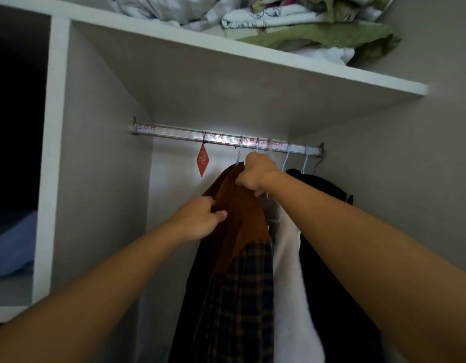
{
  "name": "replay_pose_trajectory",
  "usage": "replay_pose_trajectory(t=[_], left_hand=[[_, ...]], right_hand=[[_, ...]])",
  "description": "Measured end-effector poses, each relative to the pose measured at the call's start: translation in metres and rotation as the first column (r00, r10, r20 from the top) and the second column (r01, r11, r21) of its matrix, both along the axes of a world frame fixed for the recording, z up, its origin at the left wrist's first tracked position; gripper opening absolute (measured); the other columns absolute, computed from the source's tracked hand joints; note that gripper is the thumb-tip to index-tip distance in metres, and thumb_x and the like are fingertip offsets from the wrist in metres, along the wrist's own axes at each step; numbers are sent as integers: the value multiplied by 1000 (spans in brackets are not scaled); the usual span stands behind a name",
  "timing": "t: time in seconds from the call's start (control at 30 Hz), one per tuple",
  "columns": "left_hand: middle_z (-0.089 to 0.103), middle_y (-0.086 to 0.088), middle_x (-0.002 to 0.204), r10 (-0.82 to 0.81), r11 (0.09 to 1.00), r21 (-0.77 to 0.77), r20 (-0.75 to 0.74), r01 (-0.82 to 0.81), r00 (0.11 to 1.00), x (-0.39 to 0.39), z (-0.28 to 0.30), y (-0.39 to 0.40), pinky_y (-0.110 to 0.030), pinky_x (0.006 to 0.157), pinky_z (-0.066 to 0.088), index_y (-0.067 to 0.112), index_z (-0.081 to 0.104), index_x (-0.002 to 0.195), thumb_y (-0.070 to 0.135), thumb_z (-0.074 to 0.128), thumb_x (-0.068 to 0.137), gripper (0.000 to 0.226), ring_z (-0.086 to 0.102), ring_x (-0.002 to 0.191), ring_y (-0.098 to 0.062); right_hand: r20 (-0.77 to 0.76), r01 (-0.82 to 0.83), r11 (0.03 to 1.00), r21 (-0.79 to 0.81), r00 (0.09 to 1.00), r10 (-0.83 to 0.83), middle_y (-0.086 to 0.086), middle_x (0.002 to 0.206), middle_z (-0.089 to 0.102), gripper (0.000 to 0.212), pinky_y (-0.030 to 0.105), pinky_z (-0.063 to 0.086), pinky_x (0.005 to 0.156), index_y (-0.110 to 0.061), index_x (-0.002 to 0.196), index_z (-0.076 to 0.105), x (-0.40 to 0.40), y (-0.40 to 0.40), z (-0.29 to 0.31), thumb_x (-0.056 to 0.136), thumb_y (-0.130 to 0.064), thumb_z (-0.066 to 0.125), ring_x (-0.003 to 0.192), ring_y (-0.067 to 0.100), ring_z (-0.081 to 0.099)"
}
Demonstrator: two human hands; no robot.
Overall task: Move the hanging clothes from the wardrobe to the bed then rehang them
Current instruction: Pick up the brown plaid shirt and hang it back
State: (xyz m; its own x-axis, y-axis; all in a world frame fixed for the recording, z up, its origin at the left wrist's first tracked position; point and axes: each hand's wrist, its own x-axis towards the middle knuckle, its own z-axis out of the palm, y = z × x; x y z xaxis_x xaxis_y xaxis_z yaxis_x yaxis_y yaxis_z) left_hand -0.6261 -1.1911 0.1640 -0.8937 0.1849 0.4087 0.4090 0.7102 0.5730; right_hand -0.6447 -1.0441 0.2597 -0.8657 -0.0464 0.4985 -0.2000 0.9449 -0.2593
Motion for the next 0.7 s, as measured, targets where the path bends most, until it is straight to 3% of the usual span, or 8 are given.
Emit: replay_pose_trajectory(t=[0.1, 0.23, 0.33, 0.4, 0.5, 0.6, 0.7], left_hand=[[46, -10, 146, 25, 996, -88, -20, -27, 999, 20, 13, -9, -36, 105, 38, 8, 39, 145, 35, 53, 98, 56, 45, 132, -27], [52, -13, 139, 6, 990, -139, -54, -13, 999, 46, 19, -19, -37, 104, 40, 7, 47, 139, 32, 55, 97, 49, 49, 127, -27], [59, -11, 125, -55, 982, -185, -50, 45, 997, 69, 16, -22, -40, 101, 42, 12, 58, 125, 31, 57, 96, 35, 53, 121, -29], [57, -10, 128, -81, 962, -264, -31, 70, 996, 86, 10, -22, -40, 103, 41, 12, 57, 128, 34, 59, 95, 40, 51, 125, -28], [51, -8, 142, -102, 928, -365, -49, 77, 994, 110, 0, -20, -36, 104, 41, 13, 49, 139, 43, 60, 92, 57, 48, 128, -25], [48, -4, 144, -181, 877, -450, 19, 170, 983, 140, -13, -8, -37, 106, 40, 15, 49, 140, 45, 61, 91, 58, 47, 130, -23], [57, -3, 127, -240, 752, -584, 189, 306, 952, 169, -27, 10, -34, 101, 43, 23, 60, 121, 52, 60, 89, 42, 55, 117, -22]], right_hand=[[16, -41, 998, 44, 999, 40, 12, 72, 61, 24, 26, 52, 48, -8, 73, 53, 26, 5, -1, 89, -19, 67, 53, 23, 63], [98, -84, 990, 114, 993, 73, 8, 58, 61, 35, 26, 50, 57, -6, 63, 58, 70, 13, -12, 87, -29, 69, 50, 19, 61], [72, -99, 988, 116, 993, 91, 19, 86, 73, 32, 39, 58, 75, 6, 83, 72, 106, 24, -29, 85, -26, 69, 76, 28, 70], [69, -91, 992, 82, 994, 86, 19, 98, 72, 31, 47, 57, 83, 4, 89, 73, 135, 30, -42, 85, -26, 70, 90, 33, 68], [160, -40, 986, 160, 987, 14, 12, 101, 71, 33, 46, 55, 86, -2, 89, 76, 181, 38, -66, 87, -34, 68, 93, 29, 66], [253, 27, 974, 224, 964, -84, 12, 101, 69, 39, 45, 54, 86, -2, 91, 74, 229, 50, -92, 88, -40, 66, 93, 31, 65], [350, 93, 954, 286, 916, -194, 13, 96, 71, 42, 41, 54, 85, 0, 94, 72, 282, 73, -112, 89, -41, 64, 90, 30, 66]])
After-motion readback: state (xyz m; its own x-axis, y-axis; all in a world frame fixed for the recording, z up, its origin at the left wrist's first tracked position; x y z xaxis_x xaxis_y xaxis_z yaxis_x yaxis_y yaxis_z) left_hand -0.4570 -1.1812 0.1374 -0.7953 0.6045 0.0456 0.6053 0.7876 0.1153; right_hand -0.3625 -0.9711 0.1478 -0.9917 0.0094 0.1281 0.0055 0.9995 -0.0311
